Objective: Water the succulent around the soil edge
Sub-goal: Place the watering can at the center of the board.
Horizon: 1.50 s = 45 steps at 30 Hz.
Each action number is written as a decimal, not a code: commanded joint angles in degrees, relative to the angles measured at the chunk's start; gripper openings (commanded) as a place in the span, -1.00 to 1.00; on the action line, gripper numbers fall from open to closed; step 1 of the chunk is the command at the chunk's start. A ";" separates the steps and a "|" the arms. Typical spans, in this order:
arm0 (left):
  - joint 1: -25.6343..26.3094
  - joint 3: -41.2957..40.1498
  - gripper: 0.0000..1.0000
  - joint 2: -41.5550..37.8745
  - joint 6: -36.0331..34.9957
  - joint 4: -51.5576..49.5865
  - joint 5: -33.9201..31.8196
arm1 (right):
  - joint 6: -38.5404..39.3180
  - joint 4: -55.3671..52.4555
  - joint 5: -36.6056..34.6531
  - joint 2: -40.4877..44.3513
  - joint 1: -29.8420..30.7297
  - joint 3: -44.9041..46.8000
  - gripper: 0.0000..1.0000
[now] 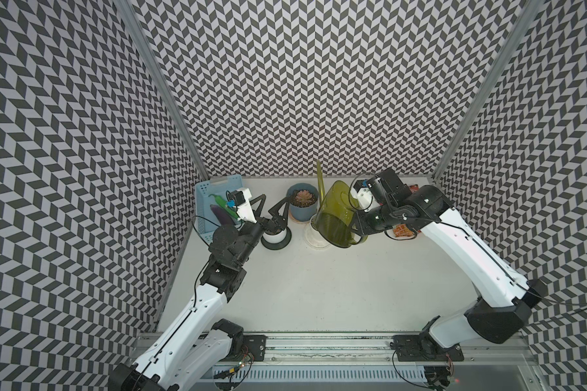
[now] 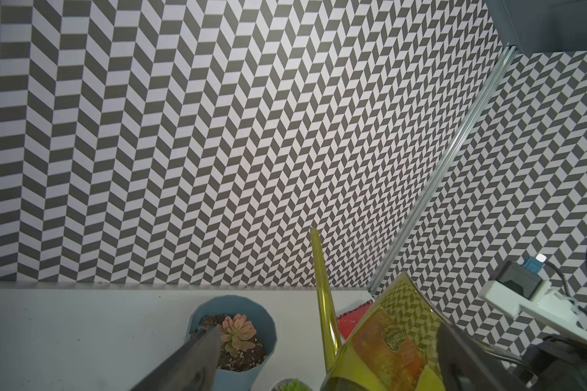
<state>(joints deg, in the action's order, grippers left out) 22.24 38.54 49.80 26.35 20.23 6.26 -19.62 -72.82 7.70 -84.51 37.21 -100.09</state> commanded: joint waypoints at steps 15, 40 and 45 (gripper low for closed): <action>10.27 0.43 1.00 0.04 2.21 -5.89 -1.53 | -12.57 9.53 -13.83 16.55 0.87 28.40 -0.96; 10.63 -2.66 1.00 -1.81 1.81 -7.13 -8.65 | -15.88 23.47 -21.27 24.99 6.47 54.43 -0.43; 10.63 -2.44 1.00 -1.90 1.25 -6.74 -11.14 | -18.74 22.49 -25.08 27.51 6.46 54.22 -0.07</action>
<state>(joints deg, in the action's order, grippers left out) 32.64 35.77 48.73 28.93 13.61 -2.42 -36.40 -53.06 -13.13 -59.42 43.44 -45.65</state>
